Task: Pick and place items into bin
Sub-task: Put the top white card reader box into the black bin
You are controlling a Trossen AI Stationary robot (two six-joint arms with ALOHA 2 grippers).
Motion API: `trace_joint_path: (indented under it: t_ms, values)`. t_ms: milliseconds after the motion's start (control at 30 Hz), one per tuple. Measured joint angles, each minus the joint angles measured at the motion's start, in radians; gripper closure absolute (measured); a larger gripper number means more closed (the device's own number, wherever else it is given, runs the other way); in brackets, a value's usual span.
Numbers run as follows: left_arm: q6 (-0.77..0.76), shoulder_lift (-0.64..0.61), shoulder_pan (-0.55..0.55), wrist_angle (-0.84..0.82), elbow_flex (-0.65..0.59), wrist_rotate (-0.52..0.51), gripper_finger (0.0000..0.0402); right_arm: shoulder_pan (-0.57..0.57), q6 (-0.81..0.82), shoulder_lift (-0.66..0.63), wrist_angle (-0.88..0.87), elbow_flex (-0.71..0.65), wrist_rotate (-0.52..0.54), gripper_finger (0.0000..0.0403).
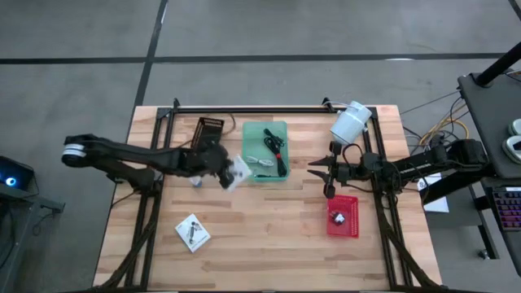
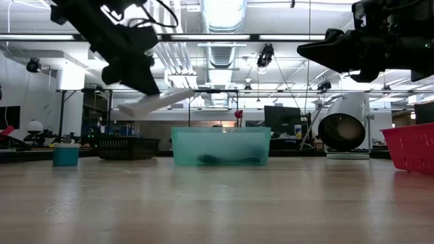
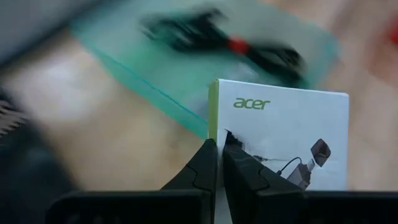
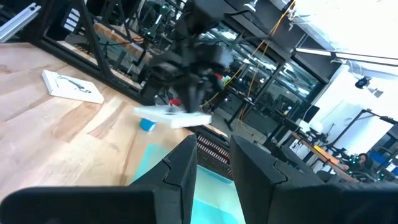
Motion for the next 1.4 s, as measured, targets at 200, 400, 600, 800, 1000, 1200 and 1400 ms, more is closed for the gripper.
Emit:
trace_joint_path:
  t_ms: [200, 400, 600, 800, 1000, 1200, 1400]
  values:
    - [0.001, -0.079, 0.06, 0.009, 0.004, -0.265, 0.04, 0.0, 0.0, 0.0, -0.004, 0.0, 0.0, 0.0319]
    - [0.009, -0.121, 0.199, -0.013, -0.007, -0.353, 0.04, 0.0, 0.0, 0.0, -0.004, 0.0, 0.0, 0.0319]
    - [0.008, -0.103, 0.368, -0.053, -0.014, -0.316, 0.04, 0.0, -0.003, 0.0, -0.012, 0.0, 0.001, 0.0319]
    - [0.028, -0.086, 0.492, -0.054, -0.008, -0.285, 0.04, 0.0, -0.007, 0.0, -0.015, 0.0, 0.001, 0.0319]
    - [0.026, -0.028, 0.556, -0.07, -0.016, -0.227, 0.04, 0.0, -0.011, 0.0, -0.018, 0.0, 0.001, 0.0319]
    - [0.025, 0.066, 0.598, -0.061, -0.011, -0.207, 0.04, 0.0, -0.011, 0.0, -0.018, 0.0, 0.001, 0.0319]
    - [0.026, 0.112, 0.629, -0.058, 0.006, -0.181, 0.04, 0.0, -0.011, 0.0, -0.018, 0.0, 0.001, 0.0319]
